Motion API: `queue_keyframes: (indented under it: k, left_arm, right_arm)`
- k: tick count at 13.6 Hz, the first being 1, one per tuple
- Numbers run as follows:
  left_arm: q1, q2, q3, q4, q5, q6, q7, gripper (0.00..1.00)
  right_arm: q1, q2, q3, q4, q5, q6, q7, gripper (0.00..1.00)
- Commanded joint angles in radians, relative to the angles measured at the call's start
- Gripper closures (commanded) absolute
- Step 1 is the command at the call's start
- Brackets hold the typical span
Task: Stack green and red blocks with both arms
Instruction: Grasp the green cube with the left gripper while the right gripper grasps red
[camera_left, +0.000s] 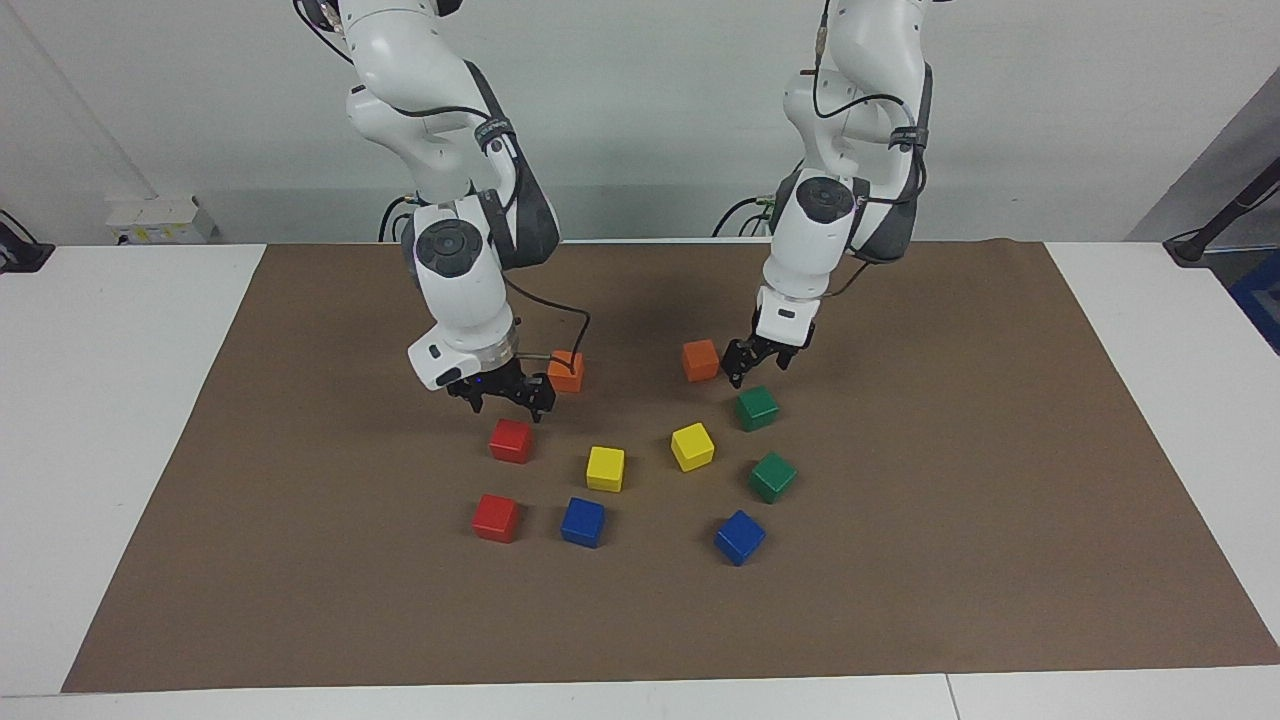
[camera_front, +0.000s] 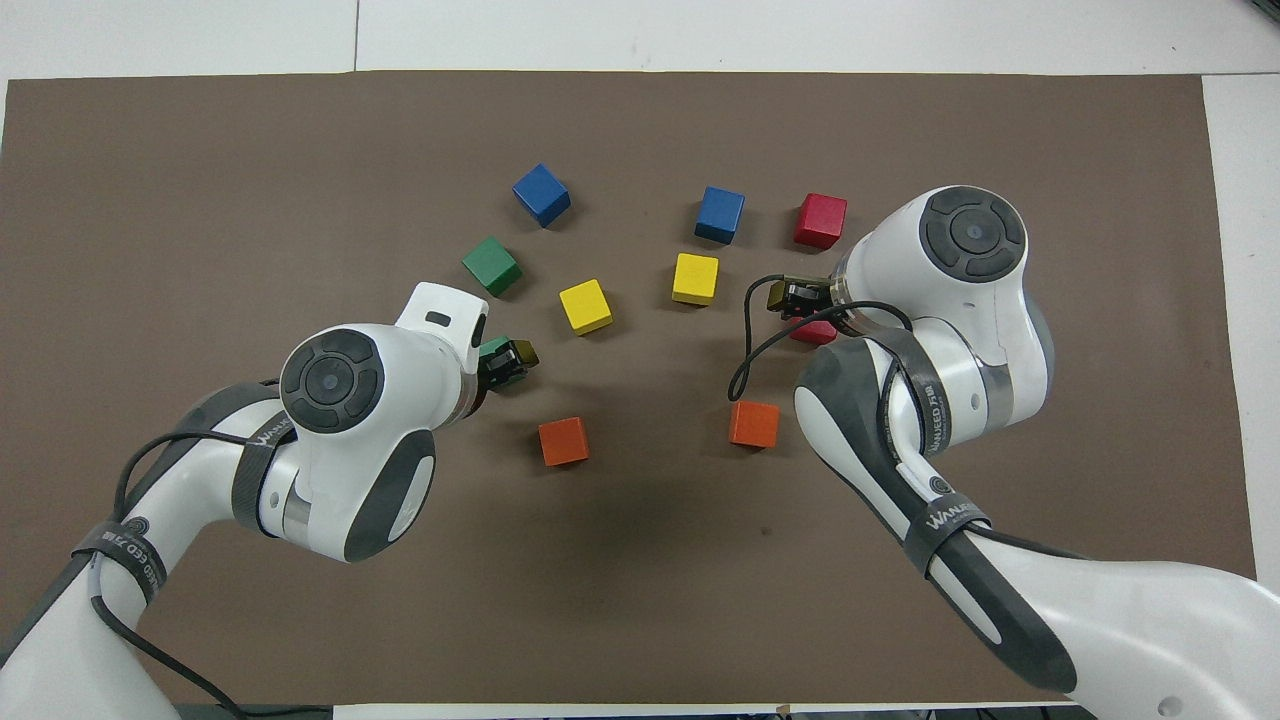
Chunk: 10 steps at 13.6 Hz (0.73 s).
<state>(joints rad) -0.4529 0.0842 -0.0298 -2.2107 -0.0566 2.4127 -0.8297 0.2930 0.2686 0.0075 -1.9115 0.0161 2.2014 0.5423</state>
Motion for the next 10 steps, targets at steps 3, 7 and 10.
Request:
queue_keyframes:
  k: [3,7,10]
  left_arm:
    - [-0.001,0.117,0.002,0.086,0.050,0.026,-0.086,0.00]
    - [0.000,0.151,0.002,0.101,0.093,0.028,-0.082,0.00]
    - [0.000,0.157,0.002,0.103,0.100,0.031,-0.083,0.01]
  right_arm:
    - [-0.023,0.032,0.008,-0.012,0.007,0.069,0.015,0.00]
    - [-0.022,0.064,0.008,-0.012,0.007,0.109,0.016,0.00]
    - [-0.023,0.067,0.008,-0.012,0.007,0.112,0.015,0.00]
